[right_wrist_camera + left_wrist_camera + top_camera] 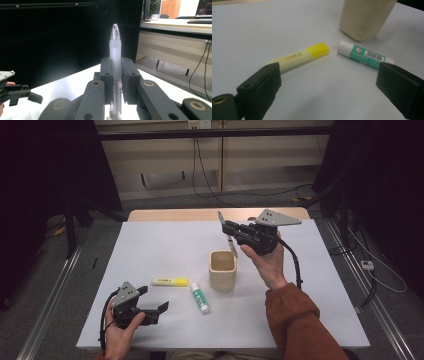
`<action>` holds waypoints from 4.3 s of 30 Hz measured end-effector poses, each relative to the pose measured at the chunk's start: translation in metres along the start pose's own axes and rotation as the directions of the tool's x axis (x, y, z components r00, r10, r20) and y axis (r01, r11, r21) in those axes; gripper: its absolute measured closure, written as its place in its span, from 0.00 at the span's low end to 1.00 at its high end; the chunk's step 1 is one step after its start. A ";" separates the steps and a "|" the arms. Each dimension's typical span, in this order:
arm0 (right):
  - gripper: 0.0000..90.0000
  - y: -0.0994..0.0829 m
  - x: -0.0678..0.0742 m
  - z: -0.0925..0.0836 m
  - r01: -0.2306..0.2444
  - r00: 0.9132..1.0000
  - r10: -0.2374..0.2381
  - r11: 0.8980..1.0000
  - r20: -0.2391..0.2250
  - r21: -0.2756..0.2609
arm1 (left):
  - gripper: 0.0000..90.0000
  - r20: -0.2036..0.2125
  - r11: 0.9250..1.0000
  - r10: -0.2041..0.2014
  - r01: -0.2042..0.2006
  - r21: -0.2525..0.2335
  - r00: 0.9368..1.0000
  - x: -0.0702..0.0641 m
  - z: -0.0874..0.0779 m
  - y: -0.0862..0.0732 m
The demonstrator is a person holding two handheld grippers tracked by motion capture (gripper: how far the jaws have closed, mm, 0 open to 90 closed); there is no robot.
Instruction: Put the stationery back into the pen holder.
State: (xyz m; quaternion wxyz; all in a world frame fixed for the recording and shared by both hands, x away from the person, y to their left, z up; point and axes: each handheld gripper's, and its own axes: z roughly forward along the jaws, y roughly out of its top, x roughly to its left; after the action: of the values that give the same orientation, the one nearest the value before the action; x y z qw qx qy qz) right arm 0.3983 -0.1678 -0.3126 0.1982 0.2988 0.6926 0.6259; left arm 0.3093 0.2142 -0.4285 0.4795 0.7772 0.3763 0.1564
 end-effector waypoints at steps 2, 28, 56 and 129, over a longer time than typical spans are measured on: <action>0.90 -0.003 0.001 0.005 -0.001 1.000 0.001 1.000 -0.003 -0.004 | 0.06 0.000 1.000 -0.002 0.002 -0.001 1.000 0.000 0.000 0.000; 0.90 -0.050 0.002 0.016 -0.030 0.999 0.027 0.997 0.041 0.072 | 0.06 0.004 1.000 -0.004 0.004 0.003 1.000 0.000 0.001 -0.001; 0.44 -0.072 -0.006 0.005 -0.050 0.997 0.040 0.987 0.064 0.153 | 0.06 0.000 1.000 -0.005 0.005 0.004 1.000 0.000 0.001 -0.001; 0.09 -0.140 -0.011 -0.132 -0.179 0.961 0.067 0.891 0.269 0.417 | 1.00 0.087 0.957 0.166 -0.181 0.228 0.982 -0.012 0.051 0.041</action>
State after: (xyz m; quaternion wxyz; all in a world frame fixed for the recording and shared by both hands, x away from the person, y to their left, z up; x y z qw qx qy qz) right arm 0.2975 -0.2788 -0.4333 0.1704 0.4546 0.7647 0.4237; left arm 0.3499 0.1629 -0.4172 0.3811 0.8632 0.3061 0.1260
